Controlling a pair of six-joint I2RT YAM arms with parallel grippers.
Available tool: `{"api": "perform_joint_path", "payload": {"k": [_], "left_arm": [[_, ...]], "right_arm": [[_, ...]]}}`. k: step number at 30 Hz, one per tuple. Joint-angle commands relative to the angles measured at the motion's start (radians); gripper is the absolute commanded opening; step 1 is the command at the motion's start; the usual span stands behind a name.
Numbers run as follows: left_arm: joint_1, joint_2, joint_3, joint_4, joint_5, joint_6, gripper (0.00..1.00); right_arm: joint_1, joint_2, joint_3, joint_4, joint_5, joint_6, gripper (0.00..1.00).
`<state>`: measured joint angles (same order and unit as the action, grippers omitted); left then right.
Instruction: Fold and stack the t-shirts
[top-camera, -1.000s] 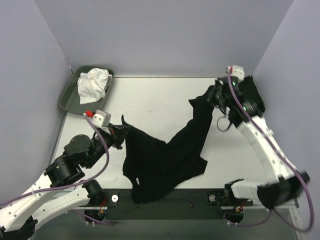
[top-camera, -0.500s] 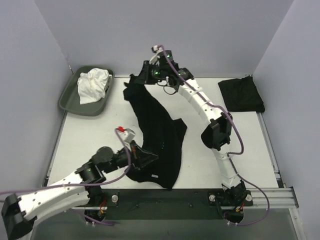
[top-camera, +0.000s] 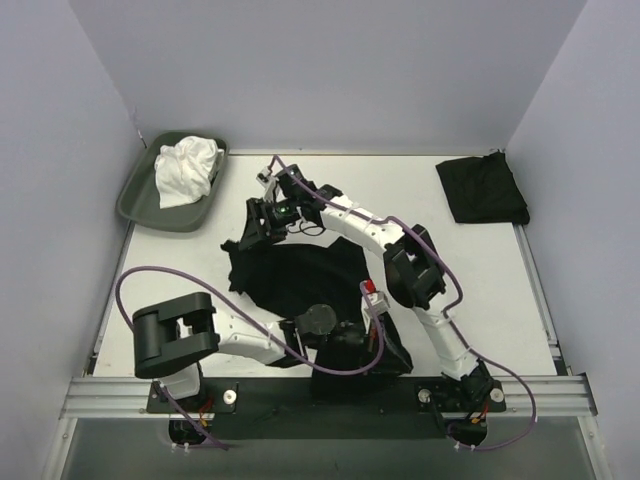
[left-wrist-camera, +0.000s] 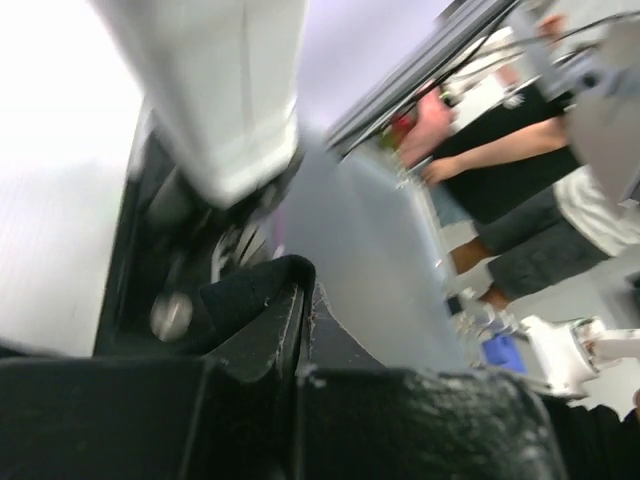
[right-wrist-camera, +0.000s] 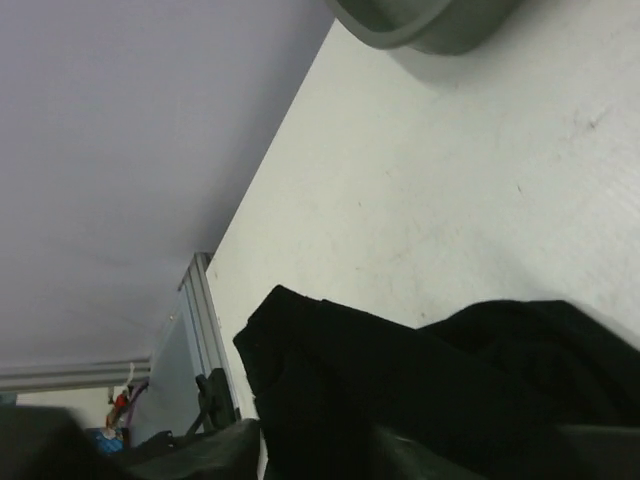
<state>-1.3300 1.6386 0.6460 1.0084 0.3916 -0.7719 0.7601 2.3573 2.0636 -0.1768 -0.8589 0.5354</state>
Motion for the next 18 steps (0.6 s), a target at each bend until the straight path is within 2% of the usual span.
{"api": "perform_joint_path", "payload": {"k": [1,2,4,6,7,9,10,12,13,14,15,18], "left_arm": [[-0.009,0.044,0.19,0.231,0.118,-0.063,0.21],[-0.011,0.044,0.213,0.216,0.128,-0.058,0.95],[-0.009,0.015,0.253,0.164,0.156,-0.023,0.96],[-0.008,-0.063,0.256,0.098,0.148,0.017,0.96],[-0.006,-0.1,0.254,-0.003,0.142,0.067,0.96],[-0.006,-0.22,0.247,-0.117,0.113,0.112,0.96],[-0.005,-0.265,0.242,-0.248,0.078,0.153,0.96],[0.002,-0.395,0.239,-0.386,0.052,0.2,0.96],[0.009,-0.443,0.231,-0.527,-0.012,0.233,0.96],[0.021,-0.494,0.198,-0.578,-0.039,0.246,0.96],[0.032,-0.601,0.176,-0.65,-0.063,0.253,0.97],[0.083,-0.791,0.117,-0.807,-0.157,0.253,0.97]], "right_arm": [[-0.005,-0.329,-0.098,0.011,0.062,-0.106,0.78],[-0.004,-0.369,-0.13,0.001,0.099,-0.142,0.86],[0.001,-0.5,-0.241,-0.03,0.228,-0.184,0.95],[0.001,-0.607,-0.34,-0.03,0.314,-0.233,0.98],[0.001,-0.662,-0.434,-0.026,0.419,-0.245,1.0],[-0.005,-0.812,-0.531,-0.018,0.5,-0.262,1.0],[-0.007,-0.895,-0.603,-0.026,0.577,-0.262,1.0],[-0.01,-0.966,-0.666,-0.064,0.661,-0.265,1.0],[-0.01,-1.03,-0.707,-0.075,0.69,-0.256,1.0],[-0.011,-1.056,-0.762,-0.09,0.762,-0.247,1.0],[-0.01,-1.079,-0.798,-0.12,0.785,-0.244,1.0],[-0.007,-1.156,-0.919,-0.159,0.843,-0.221,1.0]]}}
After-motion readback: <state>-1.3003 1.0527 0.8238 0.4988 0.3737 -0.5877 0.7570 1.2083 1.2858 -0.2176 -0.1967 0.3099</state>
